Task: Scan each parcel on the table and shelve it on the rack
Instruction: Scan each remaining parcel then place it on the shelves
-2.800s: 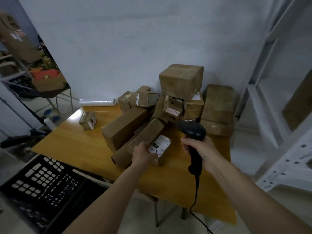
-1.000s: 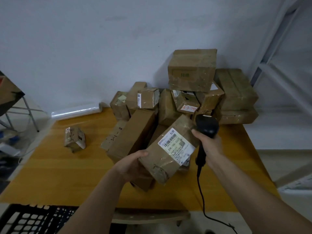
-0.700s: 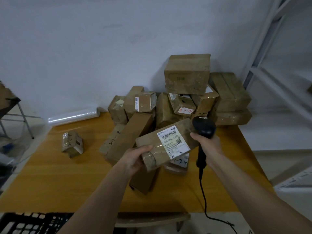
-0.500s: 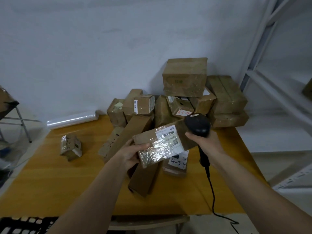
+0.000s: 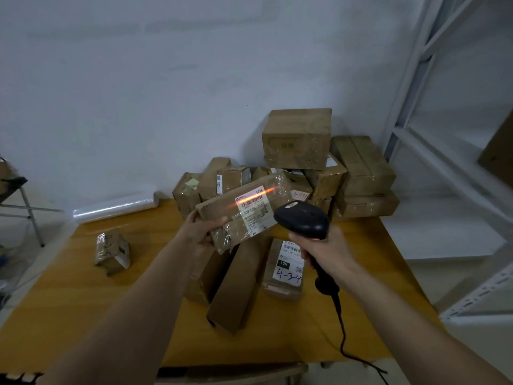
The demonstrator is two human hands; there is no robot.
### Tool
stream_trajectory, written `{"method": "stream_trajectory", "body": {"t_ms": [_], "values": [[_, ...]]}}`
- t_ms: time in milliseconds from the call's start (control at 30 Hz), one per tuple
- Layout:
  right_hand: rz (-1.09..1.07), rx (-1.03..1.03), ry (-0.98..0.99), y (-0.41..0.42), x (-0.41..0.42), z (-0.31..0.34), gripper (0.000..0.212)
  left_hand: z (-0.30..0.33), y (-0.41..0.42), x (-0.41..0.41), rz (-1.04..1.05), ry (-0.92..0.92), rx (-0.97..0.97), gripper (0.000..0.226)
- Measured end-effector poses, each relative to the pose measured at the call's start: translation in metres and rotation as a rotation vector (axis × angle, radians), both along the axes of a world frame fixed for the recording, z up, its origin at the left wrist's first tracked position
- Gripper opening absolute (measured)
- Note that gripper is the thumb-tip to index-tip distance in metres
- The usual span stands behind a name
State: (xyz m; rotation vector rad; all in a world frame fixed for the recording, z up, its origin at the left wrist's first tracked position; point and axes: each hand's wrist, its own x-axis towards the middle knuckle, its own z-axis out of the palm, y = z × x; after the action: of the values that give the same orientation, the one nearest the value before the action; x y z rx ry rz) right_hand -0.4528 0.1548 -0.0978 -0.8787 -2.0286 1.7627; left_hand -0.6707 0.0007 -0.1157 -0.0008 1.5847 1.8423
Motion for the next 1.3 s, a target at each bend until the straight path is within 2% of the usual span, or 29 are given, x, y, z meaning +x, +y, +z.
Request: {"method": "stream_trajectory", "body": {"t_ms": [300, 467, 600, 733, 933, 1100, 1300], "values": [[0.051, 0.019, -0.019, -0.003, 0.009, -0.002, 0.016, -0.005, -0.001, -0.001, 0.067, 0.026, 0.001, 0.089], [0.030, 0.014, -0.003, -0.005, 0.016, -0.003, 0.015, -0.005, 0.002, 0.003, 0.067, 0.020, 0.019, 0.082], [-0.023, -0.035, 0.037, -0.006, 0.024, -0.005, 0.014, -0.006, 0.007, 0.012, 0.032, -0.031, 0.056, 0.088], [-0.074, -0.097, 0.069, -0.001, 0.042, -0.002, 0.017, -0.003, 0.018, 0.031, -0.131, -0.043, -0.022, 0.088], [-0.056, -0.154, 0.110, 0.022, 0.098, 0.021, 0.018, 0.007, 0.050, 0.079, -0.493, -0.123, -0.143, 0.076], [-0.160, -0.197, 0.179, 0.042, 0.161, 0.039, 0.016, 0.028, 0.096, 0.141, -0.728, 0.020, -0.185, 0.059], [-0.321, -0.227, 0.271, 0.060, 0.257, 0.051, 0.023, 0.052, 0.146, 0.242, -0.812, 0.037, -0.113, 0.076]]}}
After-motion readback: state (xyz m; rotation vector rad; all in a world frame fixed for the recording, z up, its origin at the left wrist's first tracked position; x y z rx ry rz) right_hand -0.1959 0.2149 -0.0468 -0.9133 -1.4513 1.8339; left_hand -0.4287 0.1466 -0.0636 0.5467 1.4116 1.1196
